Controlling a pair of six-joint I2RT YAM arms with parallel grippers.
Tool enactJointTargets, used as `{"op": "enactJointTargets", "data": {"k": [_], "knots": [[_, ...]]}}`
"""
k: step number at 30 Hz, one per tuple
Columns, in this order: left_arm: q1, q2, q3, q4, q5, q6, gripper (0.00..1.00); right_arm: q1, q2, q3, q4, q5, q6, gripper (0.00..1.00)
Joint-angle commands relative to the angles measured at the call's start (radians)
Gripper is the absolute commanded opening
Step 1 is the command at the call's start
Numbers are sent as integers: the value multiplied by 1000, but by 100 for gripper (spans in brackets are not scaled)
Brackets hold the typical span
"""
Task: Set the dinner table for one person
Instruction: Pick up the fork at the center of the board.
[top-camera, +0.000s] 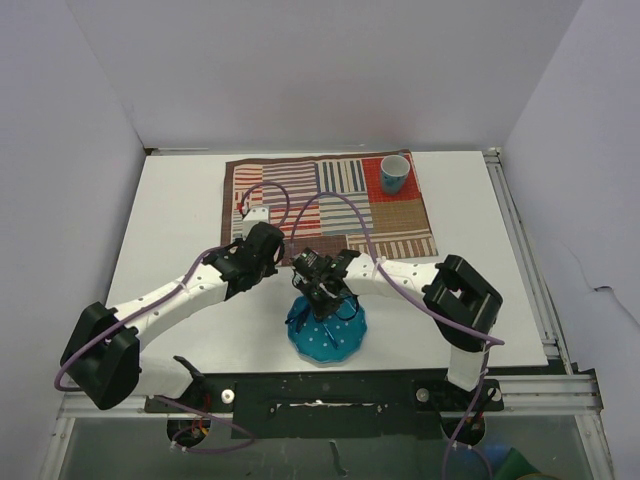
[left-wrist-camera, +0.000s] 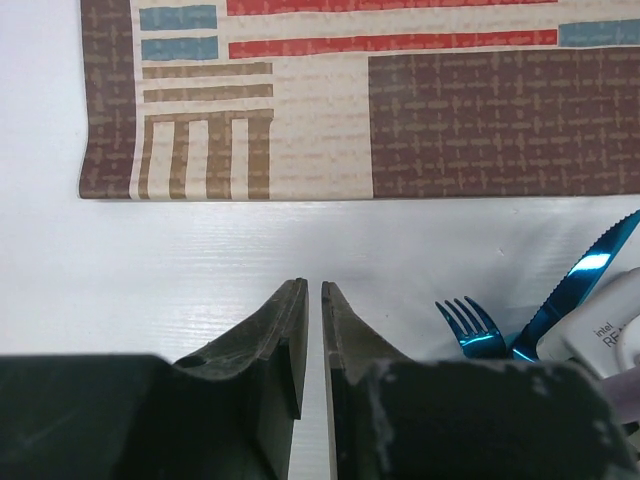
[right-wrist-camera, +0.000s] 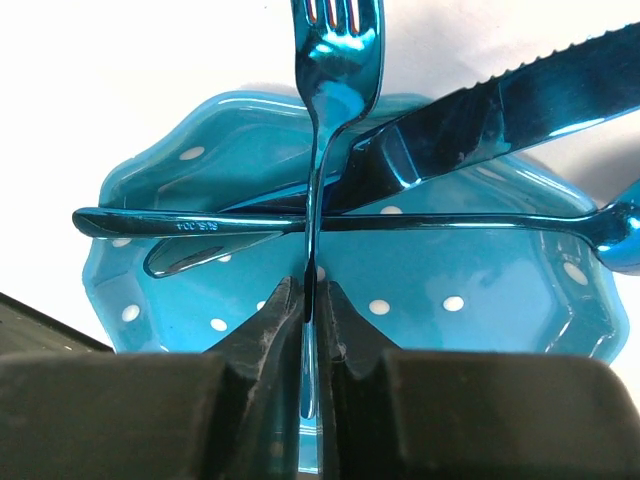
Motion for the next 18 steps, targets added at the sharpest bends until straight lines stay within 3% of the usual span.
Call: {"op": "enactJointTargets", "data": {"k": [1, 18], "knots": [[8, -17, 36, 1, -25, 7, 13, 3, -24, 29, 17, 2, -6, 0], [9, 16, 37, 13, -28, 2, 13, -11, -100, 120, -77, 75, -52, 0]]}}
